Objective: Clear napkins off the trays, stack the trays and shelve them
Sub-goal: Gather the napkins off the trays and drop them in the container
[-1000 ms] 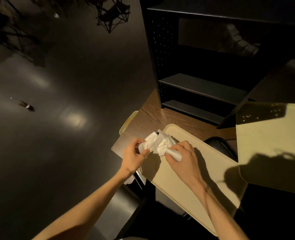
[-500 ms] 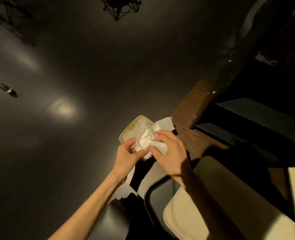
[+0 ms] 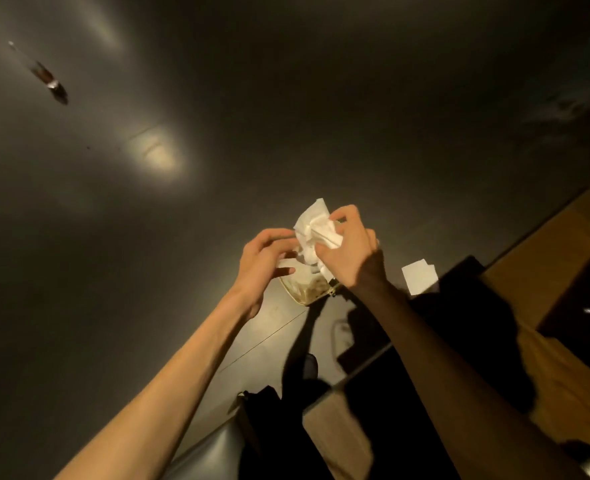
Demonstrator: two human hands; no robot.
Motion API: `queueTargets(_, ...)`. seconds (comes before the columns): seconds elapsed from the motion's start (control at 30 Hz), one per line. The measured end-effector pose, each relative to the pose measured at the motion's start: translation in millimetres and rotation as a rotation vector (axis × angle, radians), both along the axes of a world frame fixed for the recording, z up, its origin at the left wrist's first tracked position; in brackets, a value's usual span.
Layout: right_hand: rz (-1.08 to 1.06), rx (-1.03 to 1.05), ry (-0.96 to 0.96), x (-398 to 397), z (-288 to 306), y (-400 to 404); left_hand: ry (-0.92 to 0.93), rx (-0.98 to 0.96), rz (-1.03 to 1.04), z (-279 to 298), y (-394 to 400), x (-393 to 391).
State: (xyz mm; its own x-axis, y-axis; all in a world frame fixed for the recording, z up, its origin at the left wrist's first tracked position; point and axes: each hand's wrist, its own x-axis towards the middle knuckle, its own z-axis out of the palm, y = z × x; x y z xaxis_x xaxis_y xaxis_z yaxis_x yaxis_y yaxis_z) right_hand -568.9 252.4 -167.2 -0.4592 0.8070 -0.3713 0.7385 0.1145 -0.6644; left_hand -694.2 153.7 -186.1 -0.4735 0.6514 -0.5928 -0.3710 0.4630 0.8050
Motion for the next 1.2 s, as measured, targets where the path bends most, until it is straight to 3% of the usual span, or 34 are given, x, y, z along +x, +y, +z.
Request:
queueTargets(0.3,-0.182,-0.184,-0.272,-62.0,-188.6,1.8,0.093,-0.21,-0.089,-154.7,0.7,-38.8)
queueTargets(0.5,-0.424,-0.396,-0.226,-66.3,-305.5,11.6,-0.033,-0.232,0.019,-250.2,-15.1,-40.3)
queueTargets(0.7,-0.63,-0.388,-0.189,-64.7,-374.8,32.5,-0.028,-0.178,0.053,-299.0,-27.5,-37.0)
queueTargets(0.83,-0.551,-0.273,-0.298,-59.7,-386.6,29.2,-0.004,-0.177,0.132,-300.0,-22.6,-32.0)
queueTargets(0.93,-0.476,-0.315,-0.316,-63.2,-372.3,21.2,0.031,-0.218,0.125,-281.3,-19.4,-27.8)
queueTargets(1.2,-0.361,-0.36,-0.161,-77.8,-228.5,40.1,0.078,-0.18,-0.015,-157.7,-10.1,-36.9)
